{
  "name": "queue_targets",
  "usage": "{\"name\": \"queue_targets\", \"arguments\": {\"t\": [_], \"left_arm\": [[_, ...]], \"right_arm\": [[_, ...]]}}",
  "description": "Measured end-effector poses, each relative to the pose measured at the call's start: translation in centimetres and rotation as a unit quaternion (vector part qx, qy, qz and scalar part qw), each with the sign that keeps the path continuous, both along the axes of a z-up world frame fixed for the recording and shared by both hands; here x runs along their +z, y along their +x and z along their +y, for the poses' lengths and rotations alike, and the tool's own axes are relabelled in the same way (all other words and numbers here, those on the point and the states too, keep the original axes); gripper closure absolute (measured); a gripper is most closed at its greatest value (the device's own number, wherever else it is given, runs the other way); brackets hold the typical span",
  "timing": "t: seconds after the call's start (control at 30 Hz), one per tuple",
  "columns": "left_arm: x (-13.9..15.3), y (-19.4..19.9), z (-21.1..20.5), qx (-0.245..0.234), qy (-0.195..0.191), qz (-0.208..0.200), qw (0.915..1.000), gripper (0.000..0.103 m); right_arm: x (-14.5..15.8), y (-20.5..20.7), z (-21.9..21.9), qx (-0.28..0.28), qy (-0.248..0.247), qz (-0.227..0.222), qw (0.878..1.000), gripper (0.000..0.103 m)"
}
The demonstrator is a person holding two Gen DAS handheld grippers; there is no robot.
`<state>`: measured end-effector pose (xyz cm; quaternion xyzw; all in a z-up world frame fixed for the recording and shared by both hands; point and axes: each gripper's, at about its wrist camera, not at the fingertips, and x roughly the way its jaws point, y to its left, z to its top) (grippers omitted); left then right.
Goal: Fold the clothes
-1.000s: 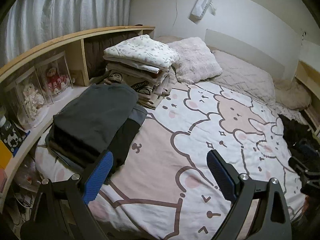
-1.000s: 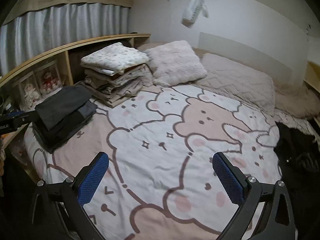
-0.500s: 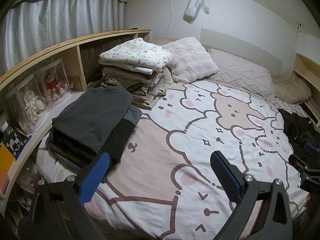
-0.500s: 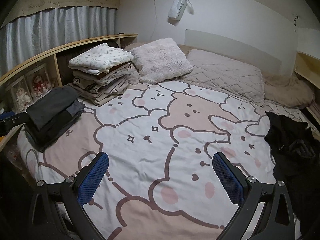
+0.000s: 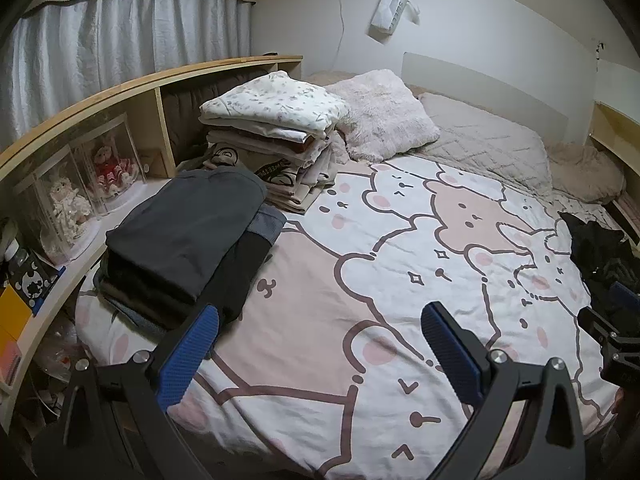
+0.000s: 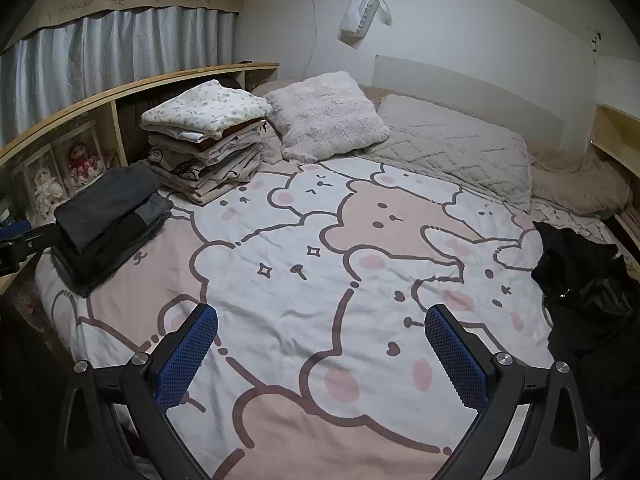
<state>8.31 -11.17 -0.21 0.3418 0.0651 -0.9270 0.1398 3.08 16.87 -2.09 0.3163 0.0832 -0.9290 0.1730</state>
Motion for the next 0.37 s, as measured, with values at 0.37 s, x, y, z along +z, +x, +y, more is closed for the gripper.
{"name": "queue_targets", "arguments": {"t": [0.37], "left_arm": [[-0.11, 0.07, -0.37, -0.001, 0.006, 0.0, 1.0, 0.001]], "right_arm": [[-0.29, -0.03, -0.34, 0.003, 0.006, -0.004, 1.0, 0.0]]}}
